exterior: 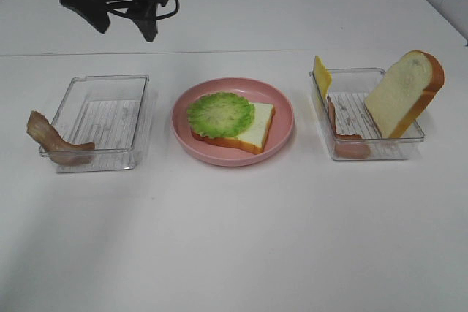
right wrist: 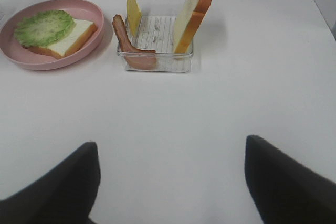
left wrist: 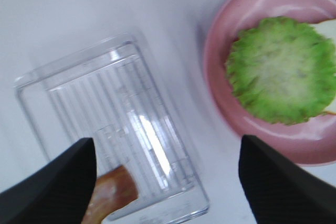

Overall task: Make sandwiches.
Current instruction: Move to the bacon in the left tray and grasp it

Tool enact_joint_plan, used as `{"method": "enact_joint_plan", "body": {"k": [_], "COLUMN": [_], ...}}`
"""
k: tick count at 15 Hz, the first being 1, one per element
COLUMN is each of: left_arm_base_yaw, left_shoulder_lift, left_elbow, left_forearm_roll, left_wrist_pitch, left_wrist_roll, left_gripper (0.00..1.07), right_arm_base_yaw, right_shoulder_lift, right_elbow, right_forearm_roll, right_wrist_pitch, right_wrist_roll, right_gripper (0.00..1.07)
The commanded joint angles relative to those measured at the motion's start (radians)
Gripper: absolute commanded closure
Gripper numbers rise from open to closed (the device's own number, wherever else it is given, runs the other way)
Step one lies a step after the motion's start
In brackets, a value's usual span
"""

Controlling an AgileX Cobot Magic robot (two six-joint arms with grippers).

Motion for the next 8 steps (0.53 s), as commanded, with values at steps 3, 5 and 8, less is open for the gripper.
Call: {"method": "enact_joint_plan", "body": {"k": [3, 5, 8], "left_arm_base_yaw": [0.082, 0.146, 0.223], "left_shoulder_lift": [-0.019, -0.029, -0.06], "left_elbow": [0.003, 0.003, 0.039], "left_forearm_roll": [0.099, 0.074, 0.011], "left_wrist_pitch": [0.157, 0.157, 0.157], "left_wrist_roll": [-0.029, -0.048, -0.047], "left_gripper": [0.34, 0.34, 0.34], "right_arm_base_yaw": [-0.005, -0.005, -0.005], "right_shoulder_lift": [-0.013, -0.013, -0.013], "right_elbow": [0.002, 0.002, 0.002], "right_forearm_roll": [-0.003, -0.003, -0.003], "right_wrist_pitch": [-0.005, -0.005, -0.005], "right_wrist_roll": [-0.002, -0.002, -0.002], "right_gripper": [0.35, 0.35, 0.35]}}
